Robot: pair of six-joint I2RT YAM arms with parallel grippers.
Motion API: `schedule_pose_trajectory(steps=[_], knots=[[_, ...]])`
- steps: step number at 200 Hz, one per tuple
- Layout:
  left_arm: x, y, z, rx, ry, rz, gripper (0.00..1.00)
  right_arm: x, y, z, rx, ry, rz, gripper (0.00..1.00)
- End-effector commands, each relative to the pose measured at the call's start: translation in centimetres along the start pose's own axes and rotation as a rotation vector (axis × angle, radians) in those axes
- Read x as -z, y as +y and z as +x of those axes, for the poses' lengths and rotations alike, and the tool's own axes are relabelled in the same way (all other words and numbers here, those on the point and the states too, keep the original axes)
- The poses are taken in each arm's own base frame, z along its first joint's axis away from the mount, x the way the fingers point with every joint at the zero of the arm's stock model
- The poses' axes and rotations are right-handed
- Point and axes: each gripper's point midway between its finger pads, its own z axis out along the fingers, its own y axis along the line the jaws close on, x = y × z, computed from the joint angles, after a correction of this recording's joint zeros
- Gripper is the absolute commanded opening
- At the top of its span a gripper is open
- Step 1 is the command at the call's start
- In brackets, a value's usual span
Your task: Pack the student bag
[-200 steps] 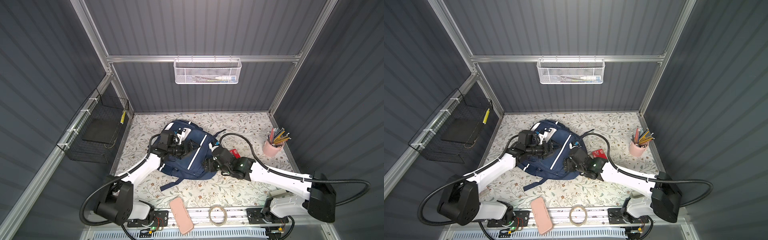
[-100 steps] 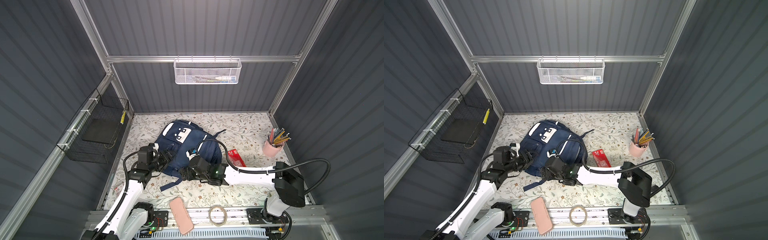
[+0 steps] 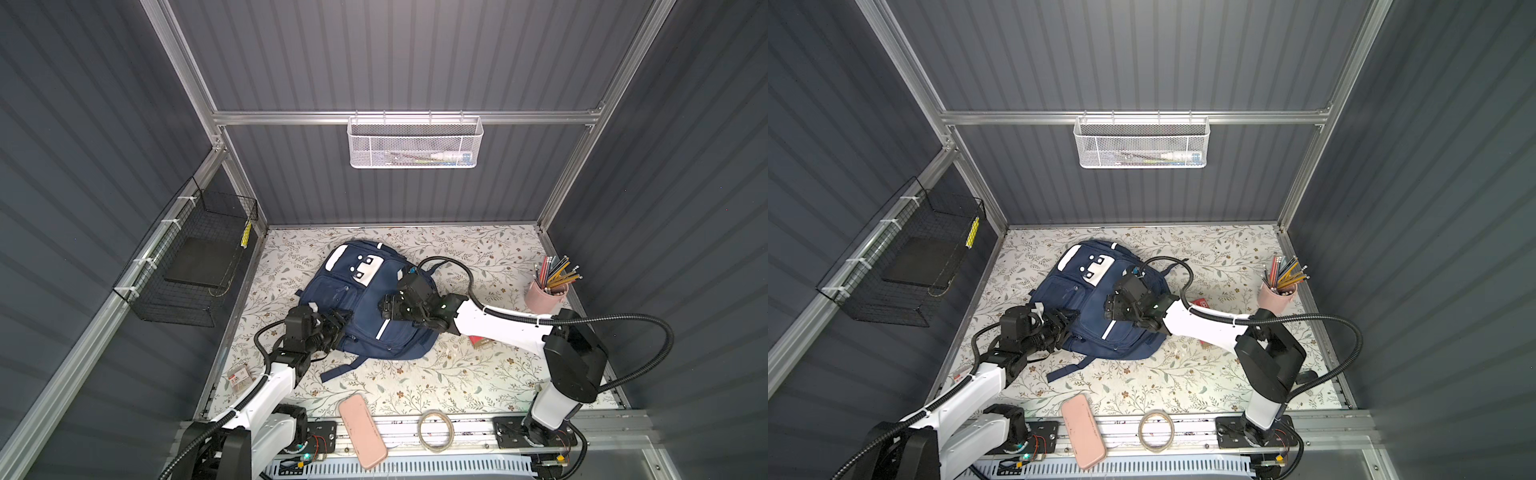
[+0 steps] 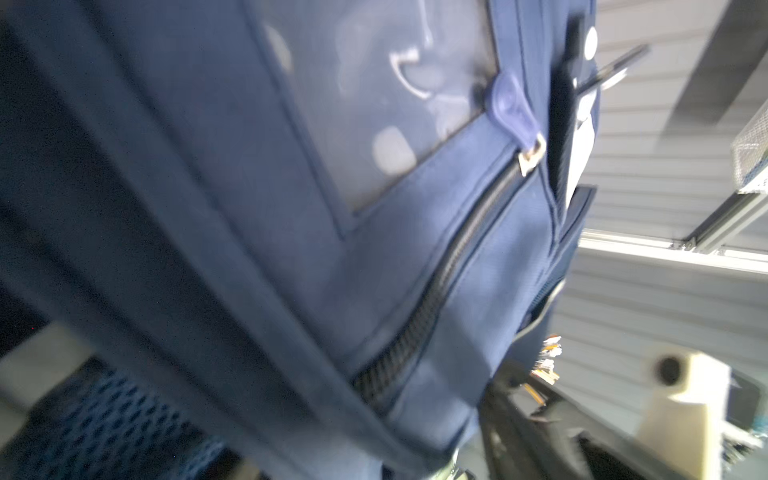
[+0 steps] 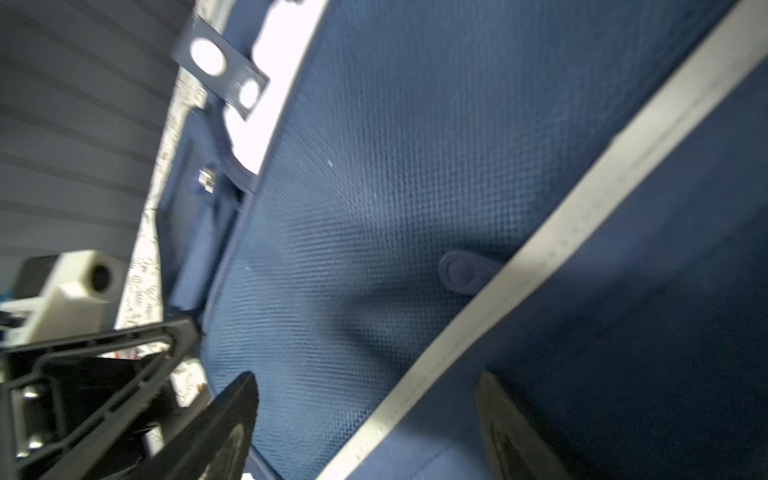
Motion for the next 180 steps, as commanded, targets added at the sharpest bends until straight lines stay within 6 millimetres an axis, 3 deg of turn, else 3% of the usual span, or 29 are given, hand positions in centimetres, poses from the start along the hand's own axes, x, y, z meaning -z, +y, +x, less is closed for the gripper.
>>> schedule_pose_trajectory(steps=[1,24,37,60,80,98,114,142,155,180], knots=[[-0.1,-0.9,-1.8,-0.084,-0.077,-0.014,0.42,-0.2,-1.1,1.9,-0.012,0.053,0.04,0.84],[-0.5,-0.9,-1.9,-0.107,-0.068,-0.018,0.36,0.2,-0.5,1.9,0.032,0.061,0.042,0.83],[-0.7,-1.5,-1.9,-0.113,-0.054,0.002,0.18,0.6,0.3,1.9,0.082,0.048,0.029,0.83],[-0.6,-2.9,-1.3,-0.102,-0.016,0.044,0.06,2.0,2.9,2.5,0.193,-0.002,0.002,0.82],[-0.2,-3.9,-1.0,-0.088,-0.005,0.066,0.08,3.2,6.0,4.1,0.238,-0.026,-0.067,0.8],[-0.1,-4.4,-0.8,-0.071,0.014,0.087,0.29,3.2,8.3,5.8,0.219,-0.021,-0.153,0.76],[-0.4,-4.2,-0.6,-0.076,0.026,0.084,0.4,2.3,9.7,7.0,0.223,-0.011,-0.188,0.71],[-0.8,-3.1,-0.6,-0.118,0.043,0.018,0.4,0.4,11.2,7.6,0.226,0.011,-0.204,0.62],[-0.8,-2.7,-0.6,-0.131,0.046,-0.014,0.35,-0.2,11.8,7.6,0.226,0.013,-0.217,0.57],[-0.5,-3.6,-0.8,-0.129,0.037,0.006,0.31,-1.9,11.0,8.2,0.151,0.043,-0.211,0.43]])
